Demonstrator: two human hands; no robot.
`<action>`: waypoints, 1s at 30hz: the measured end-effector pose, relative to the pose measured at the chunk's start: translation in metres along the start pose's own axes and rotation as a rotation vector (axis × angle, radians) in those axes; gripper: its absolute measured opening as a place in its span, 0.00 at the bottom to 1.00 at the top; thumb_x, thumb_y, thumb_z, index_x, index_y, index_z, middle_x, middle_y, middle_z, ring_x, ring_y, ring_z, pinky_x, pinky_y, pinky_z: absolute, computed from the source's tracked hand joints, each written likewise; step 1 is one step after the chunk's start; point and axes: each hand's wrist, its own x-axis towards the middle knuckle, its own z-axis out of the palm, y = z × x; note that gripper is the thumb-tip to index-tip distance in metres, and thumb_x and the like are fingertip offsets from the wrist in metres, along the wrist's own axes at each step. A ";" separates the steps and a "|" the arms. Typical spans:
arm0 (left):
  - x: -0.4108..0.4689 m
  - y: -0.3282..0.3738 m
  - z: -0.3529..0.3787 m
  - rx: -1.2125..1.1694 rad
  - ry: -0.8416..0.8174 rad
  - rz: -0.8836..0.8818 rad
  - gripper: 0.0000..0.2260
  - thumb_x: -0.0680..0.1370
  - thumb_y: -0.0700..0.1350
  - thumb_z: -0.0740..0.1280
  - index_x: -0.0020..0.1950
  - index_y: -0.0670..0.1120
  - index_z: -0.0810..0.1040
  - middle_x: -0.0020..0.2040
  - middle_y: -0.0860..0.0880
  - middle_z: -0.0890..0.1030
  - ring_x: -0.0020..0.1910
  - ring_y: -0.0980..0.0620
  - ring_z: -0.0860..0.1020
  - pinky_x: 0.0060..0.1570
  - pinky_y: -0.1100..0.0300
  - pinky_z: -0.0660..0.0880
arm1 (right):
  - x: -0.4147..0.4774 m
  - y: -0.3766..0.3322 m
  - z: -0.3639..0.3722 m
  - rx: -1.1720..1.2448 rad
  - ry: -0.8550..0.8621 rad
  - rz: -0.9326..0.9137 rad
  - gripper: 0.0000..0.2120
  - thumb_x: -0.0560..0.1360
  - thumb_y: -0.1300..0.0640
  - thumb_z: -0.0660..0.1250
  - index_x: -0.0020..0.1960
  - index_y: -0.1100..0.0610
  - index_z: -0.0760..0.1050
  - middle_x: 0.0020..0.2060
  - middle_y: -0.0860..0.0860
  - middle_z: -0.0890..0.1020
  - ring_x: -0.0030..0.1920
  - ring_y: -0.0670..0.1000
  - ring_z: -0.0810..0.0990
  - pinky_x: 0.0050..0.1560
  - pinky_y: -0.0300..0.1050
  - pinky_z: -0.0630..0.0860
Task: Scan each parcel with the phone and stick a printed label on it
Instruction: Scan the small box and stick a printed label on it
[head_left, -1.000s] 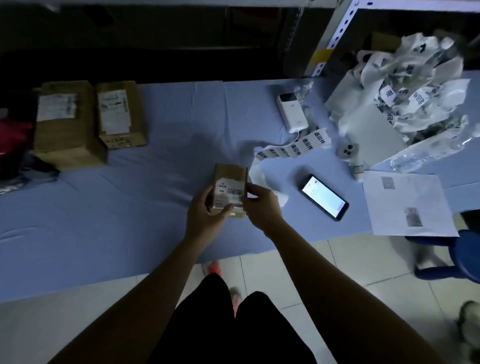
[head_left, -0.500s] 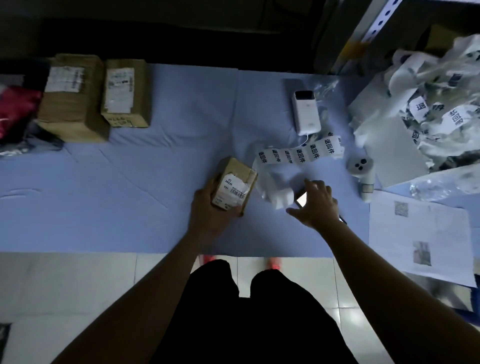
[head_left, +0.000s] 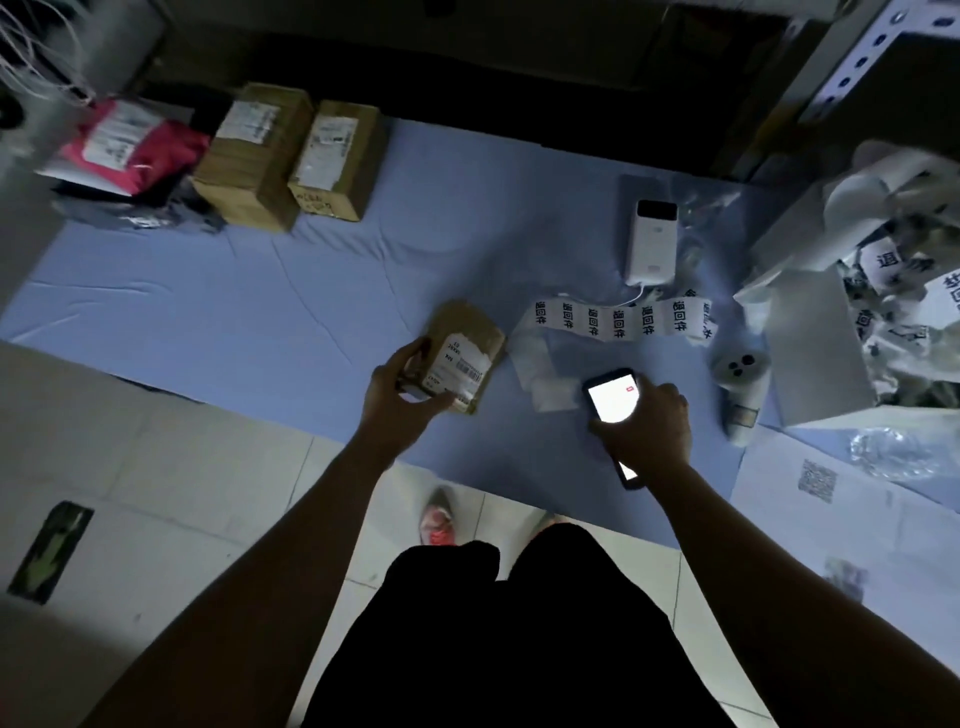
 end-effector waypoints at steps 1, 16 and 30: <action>0.000 0.003 -0.002 0.016 0.017 0.008 0.34 0.68 0.37 0.81 0.72 0.48 0.74 0.55 0.55 0.79 0.50 0.65 0.80 0.46 0.69 0.78 | 0.000 -0.004 -0.003 0.044 0.047 -0.014 0.37 0.65 0.44 0.80 0.69 0.55 0.71 0.57 0.60 0.74 0.62 0.62 0.72 0.55 0.54 0.74; 0.033 -0.018 -0.037 0.097 0.067 0.177 0.33 0.69 0.41 0.80 0.72 0.48 0.74 0.57 0.46 0.78 0.55 0.49 0.78 0.49 0.76 0.74 | -0.024 -0.072 -0.029 -0.043 -0.232 -0.407 0.49 0.62 0.54 0.84 0.78 0.54 0.66 0.69 0.55 0.78 0.69 0.56 0.75 0.68 0.56 0.73; 0.055 -0.031 -0.043 0.092 0.071 0.181 0.37 0.68 0.45 0.81 0.74 0.54 0.71 0.59 0.48 0.70 0.57 0.49 0.73 0.57 0.60 0.76 | -0.034 -0.073 -0.026 -0.171 -0.189 -0.359 0.47 0.64 0.49 0.82 0.78 0.50 0.64 0.59 0.56 0.80 0.62 0.58 0.77 0.63 0.60 0.76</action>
